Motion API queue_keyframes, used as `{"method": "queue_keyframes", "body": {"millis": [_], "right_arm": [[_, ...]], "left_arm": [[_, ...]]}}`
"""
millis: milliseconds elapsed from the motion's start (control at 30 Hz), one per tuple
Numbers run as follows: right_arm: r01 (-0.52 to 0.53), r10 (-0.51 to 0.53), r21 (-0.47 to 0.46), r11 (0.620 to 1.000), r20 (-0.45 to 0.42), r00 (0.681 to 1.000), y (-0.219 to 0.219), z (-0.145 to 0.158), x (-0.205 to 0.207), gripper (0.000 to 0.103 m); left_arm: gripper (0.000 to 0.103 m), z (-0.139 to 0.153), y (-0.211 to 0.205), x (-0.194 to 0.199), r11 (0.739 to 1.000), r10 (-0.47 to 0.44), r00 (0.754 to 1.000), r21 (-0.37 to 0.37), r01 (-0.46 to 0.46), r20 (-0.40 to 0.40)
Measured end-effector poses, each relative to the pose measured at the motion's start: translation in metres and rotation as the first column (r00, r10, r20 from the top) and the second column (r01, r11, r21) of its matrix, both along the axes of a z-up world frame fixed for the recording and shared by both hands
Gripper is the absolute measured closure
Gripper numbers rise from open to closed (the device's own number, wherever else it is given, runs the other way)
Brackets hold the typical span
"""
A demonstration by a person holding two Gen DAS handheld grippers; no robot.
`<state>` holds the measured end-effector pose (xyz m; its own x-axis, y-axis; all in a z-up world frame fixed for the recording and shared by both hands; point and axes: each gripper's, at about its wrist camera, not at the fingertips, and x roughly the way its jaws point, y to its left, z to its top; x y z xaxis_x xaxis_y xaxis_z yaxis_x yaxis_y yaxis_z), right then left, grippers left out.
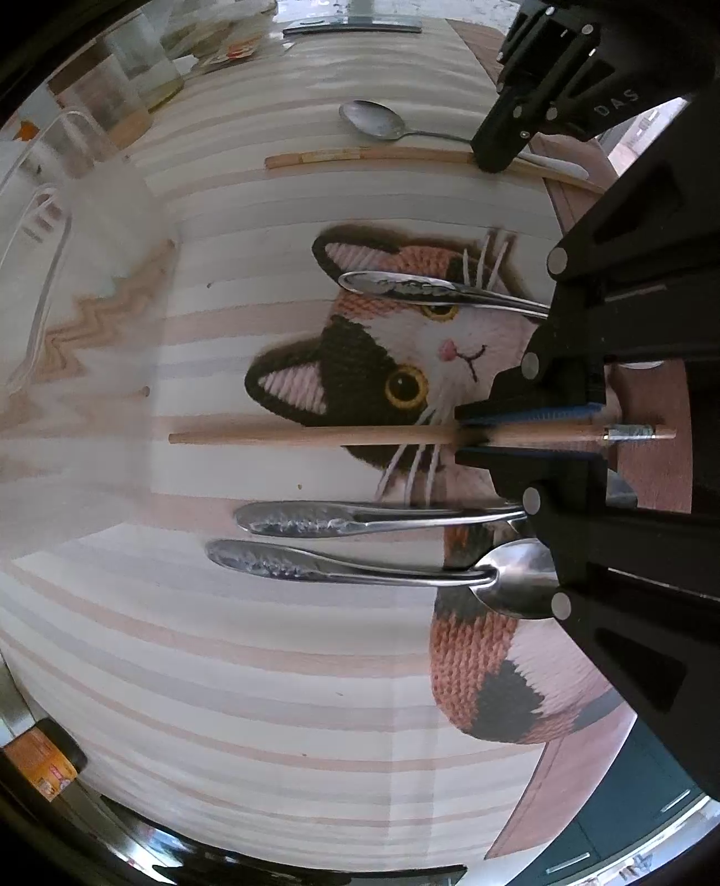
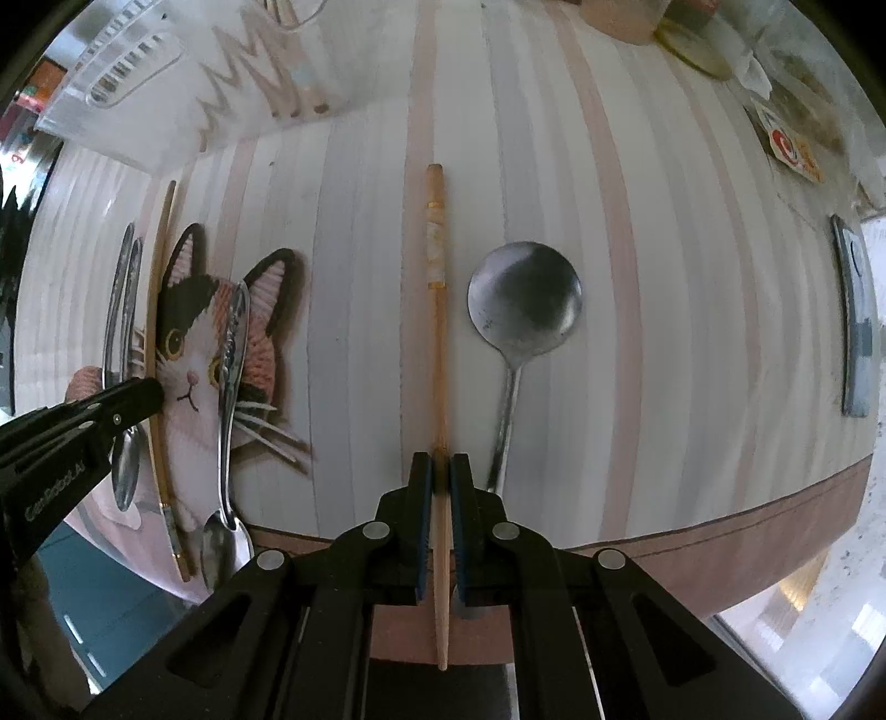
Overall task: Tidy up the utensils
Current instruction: 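Lift both held chopsticks and carry them over the clear basket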
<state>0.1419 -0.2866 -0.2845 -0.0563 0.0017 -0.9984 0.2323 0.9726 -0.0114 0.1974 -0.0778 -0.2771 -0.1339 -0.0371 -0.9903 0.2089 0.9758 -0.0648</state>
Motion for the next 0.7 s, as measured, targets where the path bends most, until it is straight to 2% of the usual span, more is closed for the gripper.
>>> {"method": "queue_keyframes", "body": {"millis": [233, 400, 500, 700], "right_arm": [[-0.013, 0.013, -0.047, 0.999, 0.005, 1.000, 0.032, -0.003, 0.002, 0.096], [-0.005, 0.006, -0.054, 0.999, 0.020, 1.000, 0.037, 0.002, -0.001, 0.096], [0.012, -0.011, -0.036, 0.999, 0.036, 0.999, 0.038, 0.004, -0.009, 0.096], [0.030, -0.027, -0.025, 0.999, 0.115, 0.993, 0.038, 0.041, -0.021, 0.096]], "left_arm": [[0.095, -0.002, -0.005, -0.003, 1.000, -0.010, 1.000, 0.011, 0.010, 0.011], [0.099, 0.002, -0.010, -0.007, 0.999, -0.022, 0.999, 0.029, 0.022, 0.029], [0.099, 0.017, -0.013, -0.015, 0.999, -0.031, 0.997, 0.025, 0.029, 0.065], [0.099, 0.061, -0.017, -0.024, 0.999, -0.050, 0.984, 0.005, 0.050, 0.169]]}}
